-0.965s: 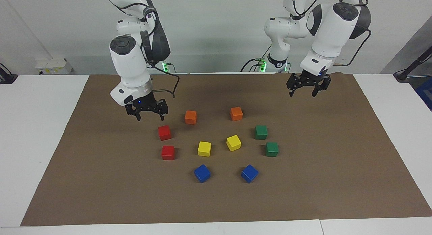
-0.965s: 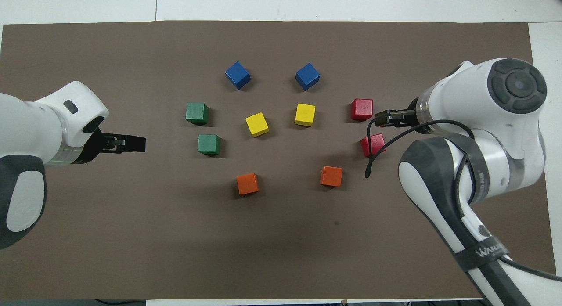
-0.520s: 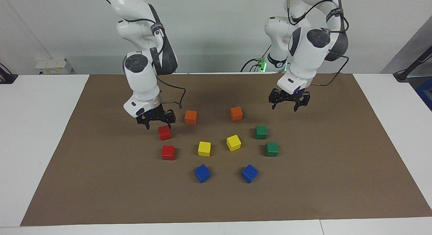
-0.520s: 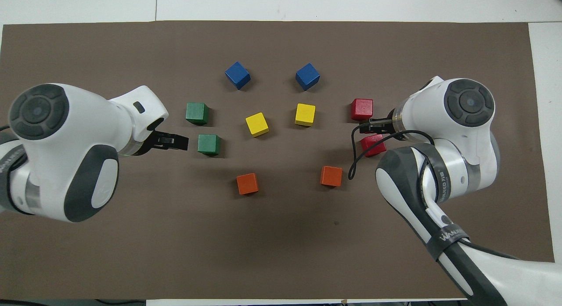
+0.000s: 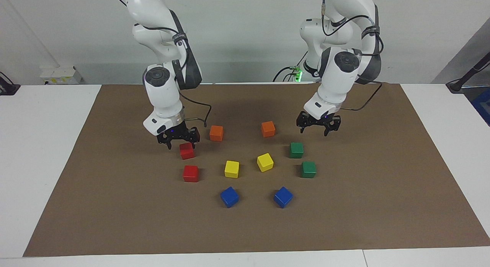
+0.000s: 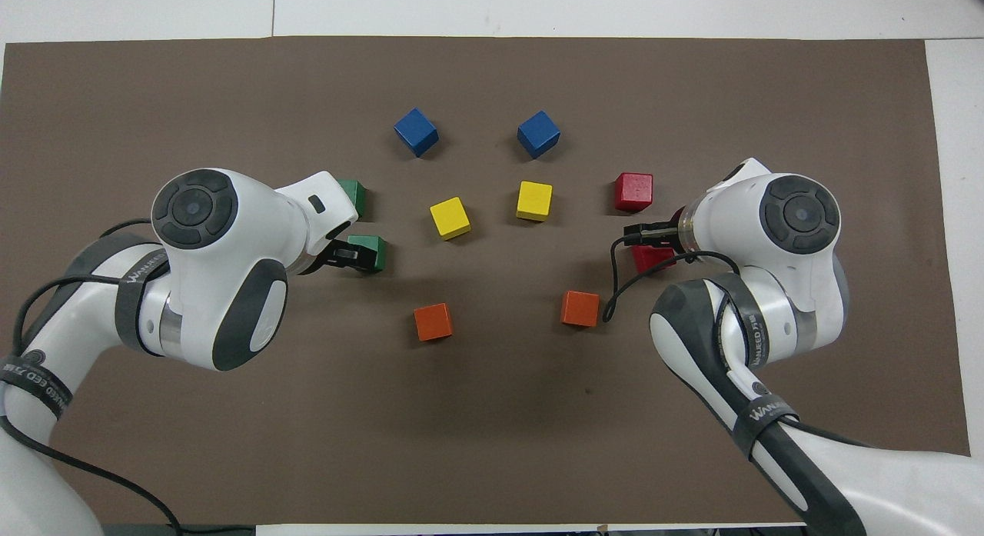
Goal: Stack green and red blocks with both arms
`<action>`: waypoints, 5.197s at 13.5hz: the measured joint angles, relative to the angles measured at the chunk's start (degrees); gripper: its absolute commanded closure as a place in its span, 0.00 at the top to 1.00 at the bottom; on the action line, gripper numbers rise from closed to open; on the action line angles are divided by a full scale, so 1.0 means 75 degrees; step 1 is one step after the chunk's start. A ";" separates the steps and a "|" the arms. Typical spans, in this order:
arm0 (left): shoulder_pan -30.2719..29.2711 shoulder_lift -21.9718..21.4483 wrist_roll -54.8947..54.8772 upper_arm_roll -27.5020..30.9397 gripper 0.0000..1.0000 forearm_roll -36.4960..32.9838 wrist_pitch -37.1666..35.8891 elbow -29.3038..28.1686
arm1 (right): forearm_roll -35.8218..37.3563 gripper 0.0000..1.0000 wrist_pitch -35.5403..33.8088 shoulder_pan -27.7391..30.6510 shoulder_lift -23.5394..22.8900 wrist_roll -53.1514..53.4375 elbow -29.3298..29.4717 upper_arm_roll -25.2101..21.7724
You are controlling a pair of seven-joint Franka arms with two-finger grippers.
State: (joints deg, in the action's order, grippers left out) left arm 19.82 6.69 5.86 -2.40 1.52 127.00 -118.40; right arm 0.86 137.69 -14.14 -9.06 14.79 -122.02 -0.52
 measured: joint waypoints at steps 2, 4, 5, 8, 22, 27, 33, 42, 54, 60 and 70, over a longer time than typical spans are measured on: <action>0.0104 0.0105 0.0001 -0.0001 1.00 0.0186 0.0102 -0.0001 | 0.0000 1.00 0.0238 -0.0040 -0.0070 0.0000 -0.0147 0.0001; 0.0168 0.0213 0.0072 -0.0006 1.00 0.0359 0.0276 -0.0021 | -0.0001 1.00 0.0283 -0.0190 -0.0130 0.0076 -0.0211 0.0003; 0.0191 0.0271 0.0156 -0.0003 1.00 0.0387 0.0379 -0.0040 | -0.0001 0.99 0.0295 -0.0238 -0.0163 0.0110 -0.0221 0.0003; 0.0354 0.0508 0.0440 -0.0006 1.00 0.0399 0.0786 -0.0122 | -0.0001 0.34 0.0408 -0.0259 -0.0308 0.0114 -0.0250 -0.0001; 0.0416 0.1119 0.0450 0.0024 0.00 0.0400 0.1472 -0.0157 | 0.0000 0.00 -0.1686 0.2327 -0.0447 -0.2994 0.1672 -0.0077; 0.0385 0.1082 0.0447 0.0149 0.00 0.0400 0.1349 -0.0076 | 0.0000 0.00 -0.1063 0.2337 -0.0585 -0.2994 0.1195 -0.0071; -0.1582 -0.0329 -0.0539 0.0284 0.00 0.0400 -0.1210 0.0622 | 0.0000 0.00 -0.0789 0.2481 -0.0802 -0.2994 0.1091 -0.0077; -0.4528 -0.0586 -0.3060 0.0326 0.00 0.0399 -0.0198 -0.0636 | 0.0000 0.00 -0.0472 0.2476 -0.0909 -0.2994 0.0960 -0.0074; -0.4574 -0.0025 -0.3057 0.0298 0.00 0.0399 0.1303 -0.1359 | 0.0003 1.00 -0.1588 0.2419 -0.0728 -0.2994 0.1651 -0.0065; -0.4575 0.0197 -0.3236 0.0293 1.00 0.0399 0.1498 -0.1358 | 0.0018 1.00 -0.5178 0.1313 -0.0735 -0.1284 0.4795 0.0049; -0.4464 0.0140 -0.3663 0.0157 1.00 0.0400 -0.0567 0.0529 | -0.0042 1.00 -0.3144 0.0239 -0.2234 0.0243 0.4859 0.0166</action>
State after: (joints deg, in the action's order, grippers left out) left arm -13.66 7.74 -21.61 -1.22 4.52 122.75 -114.44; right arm 0.54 114.11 -12.35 -25.81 16.61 -85.58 0.73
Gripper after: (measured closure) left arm 0.000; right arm 0.000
